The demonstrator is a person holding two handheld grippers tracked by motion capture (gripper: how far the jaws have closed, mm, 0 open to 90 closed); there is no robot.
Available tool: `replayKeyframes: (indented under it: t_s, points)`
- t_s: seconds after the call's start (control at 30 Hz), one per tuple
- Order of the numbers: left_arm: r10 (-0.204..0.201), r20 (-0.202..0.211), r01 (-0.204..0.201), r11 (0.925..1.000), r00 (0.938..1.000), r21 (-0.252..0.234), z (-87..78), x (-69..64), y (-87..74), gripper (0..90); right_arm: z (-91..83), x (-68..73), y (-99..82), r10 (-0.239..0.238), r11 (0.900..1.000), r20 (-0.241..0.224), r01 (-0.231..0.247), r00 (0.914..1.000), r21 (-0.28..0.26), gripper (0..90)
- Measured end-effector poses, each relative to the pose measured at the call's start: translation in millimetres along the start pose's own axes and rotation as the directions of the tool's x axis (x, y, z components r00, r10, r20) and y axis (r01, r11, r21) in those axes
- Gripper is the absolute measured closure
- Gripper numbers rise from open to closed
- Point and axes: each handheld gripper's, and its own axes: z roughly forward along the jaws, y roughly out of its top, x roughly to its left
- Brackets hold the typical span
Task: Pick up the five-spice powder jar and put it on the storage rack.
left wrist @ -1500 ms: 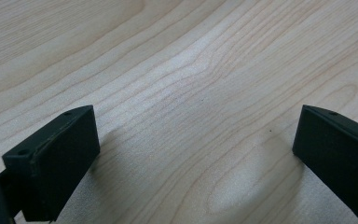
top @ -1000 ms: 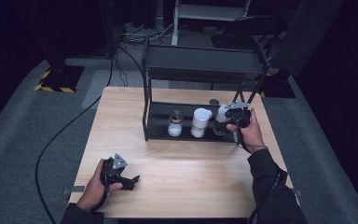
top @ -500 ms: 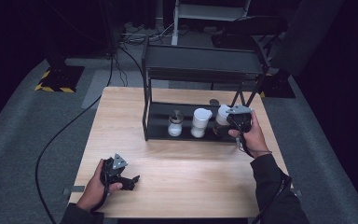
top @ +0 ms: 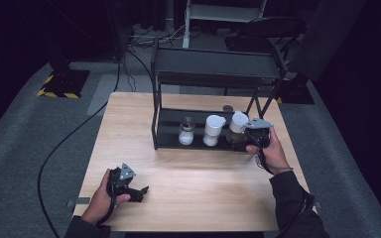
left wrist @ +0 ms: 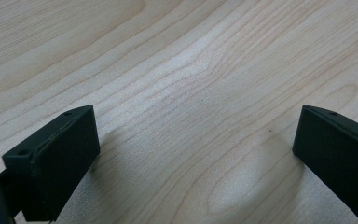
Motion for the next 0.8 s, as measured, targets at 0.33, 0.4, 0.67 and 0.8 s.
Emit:
replayKeyframes:
  t_s: [0.33, 0.4, 0.67, 0.8]
  points:
    - [0.000, 0.000, 0.000, 1.0000, 1.0000, 0.000, 0.0, 0.0, 0.0, 0.3, -6.9, 6.5, -17.0, -0.012, 0.9998, -0.010, 0.012, 0.9999, -0.015, 3.1]
    - [0.001, 0.000, -0.001, 1.0000, 1.0000, 0.001, 0.0, 0.1, 0.1, 0.3, -7.2, 8.2, -19.6, -0.018, 0.9997, -0.010, 0.018, 0.9998, -0.014, 3.2]
    - [0.000, 0.000, 0.000, 1.0000, 1.0000, 0.000, 0.0, 0.0, 0.0, 0.3, -9.6, 16.2, -32.4, -0.049, 0.9987, -0.027, 0.049, 0.9984, -0.012, 3.1]
    - [0.001, 0.000, -0.001, 1.0000, 1.0000, 0.001, 0.0, 0.1, 0.1, 0.3, -10.0, 19.3, -41.6, -0.067, 0.9977, -0.044, 0.066, 0.9968, -0.014, 3.1]
